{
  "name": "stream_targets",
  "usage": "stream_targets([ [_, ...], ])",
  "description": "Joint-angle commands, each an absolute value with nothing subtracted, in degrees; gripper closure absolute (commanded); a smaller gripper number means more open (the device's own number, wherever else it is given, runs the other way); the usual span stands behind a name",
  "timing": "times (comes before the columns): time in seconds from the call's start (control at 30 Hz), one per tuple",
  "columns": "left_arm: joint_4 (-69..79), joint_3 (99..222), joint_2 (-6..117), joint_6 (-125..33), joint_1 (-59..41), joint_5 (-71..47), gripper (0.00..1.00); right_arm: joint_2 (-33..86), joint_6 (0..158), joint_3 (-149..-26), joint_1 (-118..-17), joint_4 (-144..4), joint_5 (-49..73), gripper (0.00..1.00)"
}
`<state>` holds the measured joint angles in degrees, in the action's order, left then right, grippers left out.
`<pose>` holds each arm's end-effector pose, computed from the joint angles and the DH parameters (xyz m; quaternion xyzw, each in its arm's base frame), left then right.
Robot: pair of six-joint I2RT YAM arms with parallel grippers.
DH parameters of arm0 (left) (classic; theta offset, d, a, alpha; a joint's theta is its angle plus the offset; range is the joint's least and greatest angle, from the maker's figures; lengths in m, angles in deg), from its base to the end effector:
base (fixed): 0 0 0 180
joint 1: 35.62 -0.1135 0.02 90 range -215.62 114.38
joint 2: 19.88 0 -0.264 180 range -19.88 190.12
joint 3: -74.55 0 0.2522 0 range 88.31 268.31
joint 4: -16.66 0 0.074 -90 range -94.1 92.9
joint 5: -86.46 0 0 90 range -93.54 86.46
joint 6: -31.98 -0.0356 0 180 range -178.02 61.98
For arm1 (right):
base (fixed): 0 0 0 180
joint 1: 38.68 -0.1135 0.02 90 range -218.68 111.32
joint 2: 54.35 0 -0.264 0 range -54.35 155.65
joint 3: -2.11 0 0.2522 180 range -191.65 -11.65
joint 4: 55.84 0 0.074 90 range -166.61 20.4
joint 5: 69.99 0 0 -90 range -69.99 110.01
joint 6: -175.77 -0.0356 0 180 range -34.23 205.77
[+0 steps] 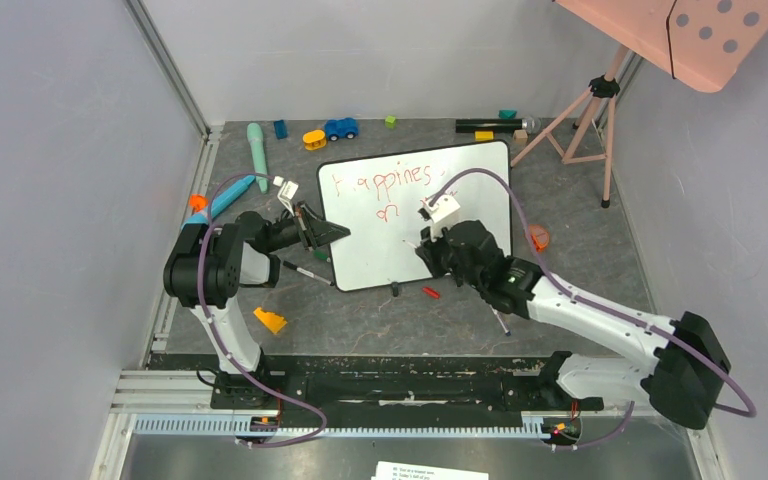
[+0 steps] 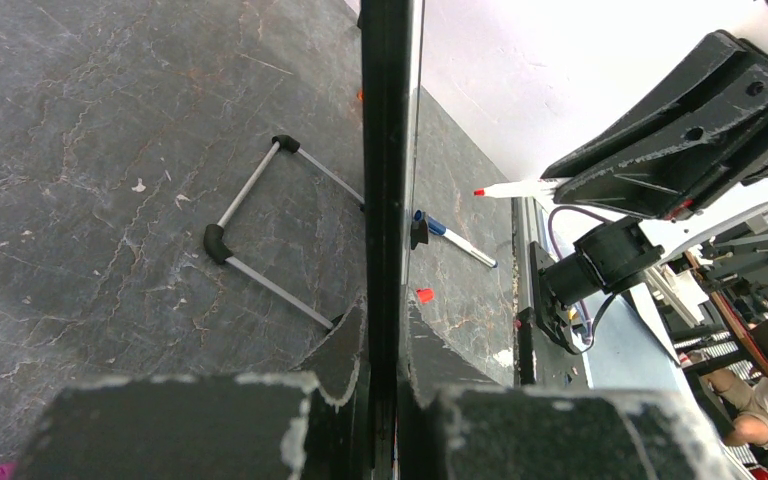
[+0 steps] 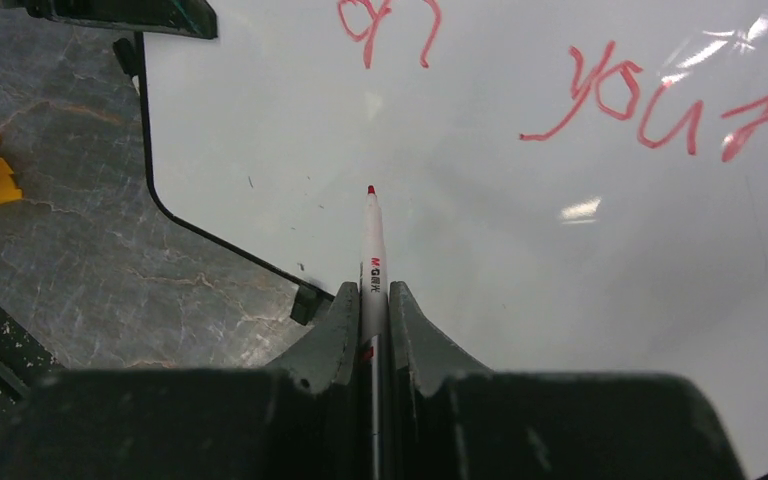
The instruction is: Write a sentence on the whiteboard
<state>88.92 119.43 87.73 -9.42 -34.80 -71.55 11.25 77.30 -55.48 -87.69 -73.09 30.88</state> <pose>0.3010 -0.0373 0.1554 0.1735 0.6625 -0.5927 0.4239 0.1751 0.1913 0.2723 -0.2437 0.8063 0.1861 0.5058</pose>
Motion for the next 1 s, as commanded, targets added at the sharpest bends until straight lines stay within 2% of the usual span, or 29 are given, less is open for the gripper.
stream_targets([
  [0.0,92.11,119.58,87.33,-14.69,-35.54,-70.24,0.98,15.51,76.01,-62.22,-90.62,-70.04,35.13,1.00],
  [0.43,92.11,119.74,87.41,-14.25,-35.54,-70.60,0.98,24.16,74.97,-68.00,-93.60,-70.05,38.01,1.00],
  [0.97,92.11,119.53,87.17,-14.38,-35.54,-70.60,0.98,28.16,75.22,-69.84,-94.23,-68.55,40.29,1.00],
])
